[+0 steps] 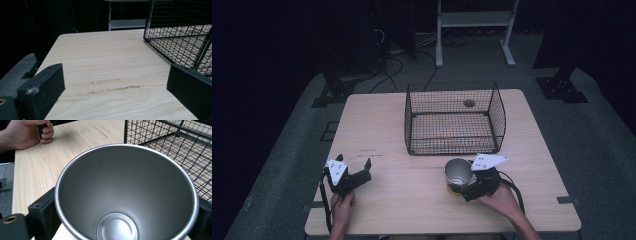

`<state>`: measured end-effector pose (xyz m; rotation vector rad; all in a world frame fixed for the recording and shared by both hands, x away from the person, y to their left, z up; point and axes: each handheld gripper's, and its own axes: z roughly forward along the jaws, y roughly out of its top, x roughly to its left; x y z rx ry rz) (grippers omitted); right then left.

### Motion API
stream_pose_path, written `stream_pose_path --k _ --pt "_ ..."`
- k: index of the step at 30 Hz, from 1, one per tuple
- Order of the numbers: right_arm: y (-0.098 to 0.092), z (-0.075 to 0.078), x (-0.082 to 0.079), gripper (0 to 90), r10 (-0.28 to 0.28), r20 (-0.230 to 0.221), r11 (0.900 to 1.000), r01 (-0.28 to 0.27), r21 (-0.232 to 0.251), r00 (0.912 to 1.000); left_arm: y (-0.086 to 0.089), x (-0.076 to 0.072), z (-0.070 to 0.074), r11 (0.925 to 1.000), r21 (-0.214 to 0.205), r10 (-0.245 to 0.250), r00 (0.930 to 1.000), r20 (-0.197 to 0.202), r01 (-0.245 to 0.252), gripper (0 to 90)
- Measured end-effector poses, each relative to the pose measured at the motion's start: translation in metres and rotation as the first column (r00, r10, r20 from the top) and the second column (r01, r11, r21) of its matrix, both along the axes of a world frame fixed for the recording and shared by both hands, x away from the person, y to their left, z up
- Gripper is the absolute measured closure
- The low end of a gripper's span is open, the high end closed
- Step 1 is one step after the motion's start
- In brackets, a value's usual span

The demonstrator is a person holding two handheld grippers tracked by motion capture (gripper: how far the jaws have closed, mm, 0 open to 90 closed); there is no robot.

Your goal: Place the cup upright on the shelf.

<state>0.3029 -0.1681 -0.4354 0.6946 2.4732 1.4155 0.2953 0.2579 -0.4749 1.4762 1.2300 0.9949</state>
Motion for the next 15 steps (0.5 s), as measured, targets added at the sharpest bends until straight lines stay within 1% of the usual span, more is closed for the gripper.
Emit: stream_pose_path --k 2,3,7,8,10,11,15 --pt "-0.0003 0.0001 0.0002 7.7 0.001 -0.003 1.0 -0.001 0.002 1.0 0.0 0.0 0.0 1.0 0.0 0.001 1.0 -0.001 -0.001 0.8" --pt "-0.0014 0.0009 0.0004 11.5 0.004 0.002 1.0 -0.004 0.003 1.0 0.0 0.0 0.0 1.0 -0.001 0.001 1.0 -0.001 -0.001 0.8" --pt "-0.0019 0.0012 0.0005 11.6 0.01 0.0 1.0 -0.01 0.0 1.0 0.0001 0.0 0.0 1.0 -0.001 0.001 1.0 -0.001 -0.001 0.8" --pt "-0.0024 0.0023 0.0008 11.7 0.013 -0.008 0.9999 -0.013 -0.002 0.9999 0.0001 0.0 0.0 1.0 -0.001 0.0 1.0 0.0 0.0 0.8" --pt "-0.0028 0.0027 0.0012 11.8 0.015 -0.012 0.9999 -0.015 0.002 0.9998 0.0002 0.0 0.0 1.0 -0.001 0.0 1.0 0.0 0.0 0.8" --pt "-0.0045 0.0046 0.0026 12.2 0.022 -0.022 0.9997 -0.022 0.012 0.9995 0.0003 0.0001 0.0 1.0 -0.001 0.001 1.0 -0.001 -0.001 0.8" --pt "-0.0076 0.0086 0.0041 12.2 0.022 -0.027 0.9995 -0.021 0.021 0.9994 0.0002 0.0 0.0001 1.0 -0.001 0.001 1.0 -0.001 -0.001 0.8"
